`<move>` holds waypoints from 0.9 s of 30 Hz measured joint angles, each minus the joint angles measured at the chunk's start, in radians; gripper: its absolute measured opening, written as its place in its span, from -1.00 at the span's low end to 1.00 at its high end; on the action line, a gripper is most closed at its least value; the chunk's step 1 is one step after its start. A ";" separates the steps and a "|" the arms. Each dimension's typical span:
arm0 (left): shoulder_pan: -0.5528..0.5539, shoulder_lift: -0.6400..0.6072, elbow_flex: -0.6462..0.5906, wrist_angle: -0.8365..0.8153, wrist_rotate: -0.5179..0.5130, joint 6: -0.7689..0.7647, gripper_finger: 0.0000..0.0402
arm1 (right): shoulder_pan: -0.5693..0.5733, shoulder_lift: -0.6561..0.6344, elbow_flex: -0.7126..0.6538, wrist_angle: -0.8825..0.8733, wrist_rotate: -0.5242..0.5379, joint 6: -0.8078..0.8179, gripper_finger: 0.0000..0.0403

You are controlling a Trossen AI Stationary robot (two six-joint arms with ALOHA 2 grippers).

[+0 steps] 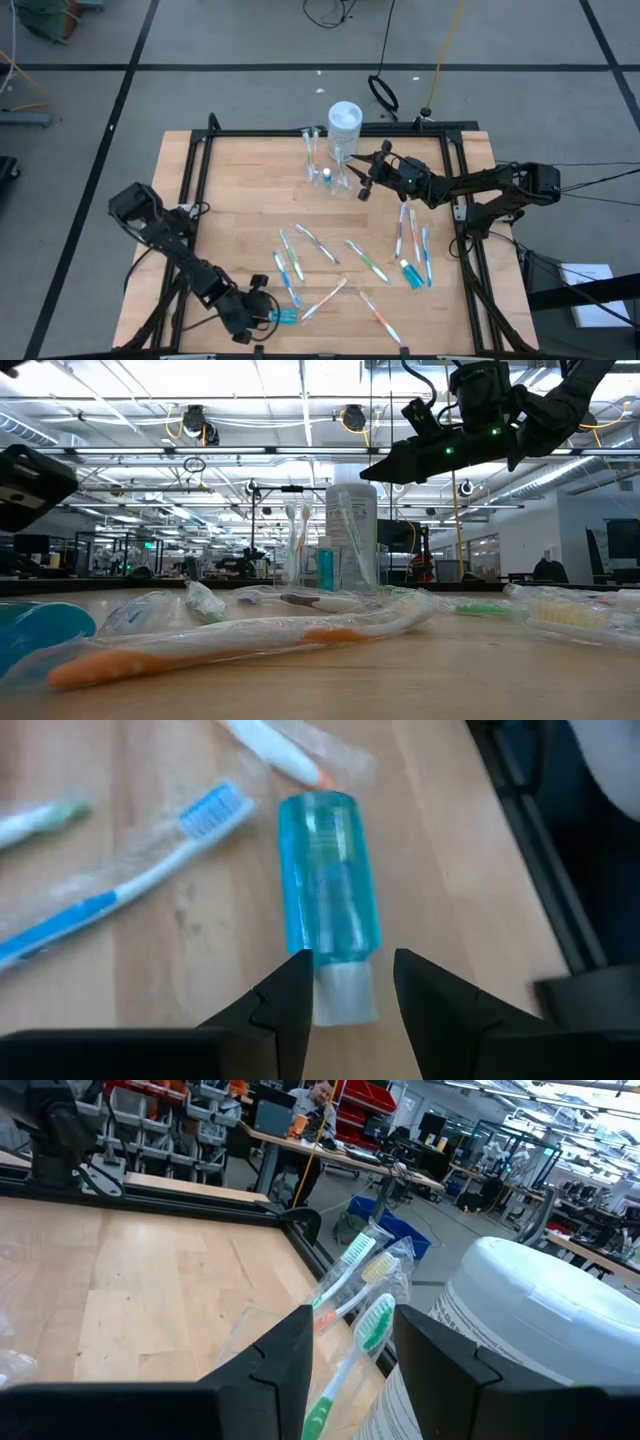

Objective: Pick & Place toothbrushing station
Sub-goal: Put the left blue mouthwash into the transparent organizer

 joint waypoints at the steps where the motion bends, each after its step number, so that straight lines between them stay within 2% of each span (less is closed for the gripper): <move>1: -0.001 0.006 0.000 0.002 0.001 -0.001 -0.28 | 0.000 0.000 0.000 0.000 0.000 0.000 -0.34; 10: 0.003 0.062 0.001 0.011 -0.010 -0.008 -0.28 | 0.000 0.000 0.000 0.000 0.000 0.000 -0.34; 14: 0.003 0.067 0.002 0.021 -0.015 0.033 -0.29 | 0.000 0.000 0.000 0.000 0.000 0.000 -0.34; 21: 0.018 0.066 0.002 0.029 -0.011 0.068 -0.55 | 0.000 0.000 0.000 0.000 0.000 0.000 -0.34; 24: 0.030 0.045 -0.001 0.011 -0.046 0.178 -0.58 | 0.000 0.000 0.000 0.000 0.000 0.000 -0.34; 27: 0.055 -0.029 -0.002 -0.004 -0.128 0.397 -0.55 | 0.000 0.000 0.000 -0.001 0.000 0.000 -0.34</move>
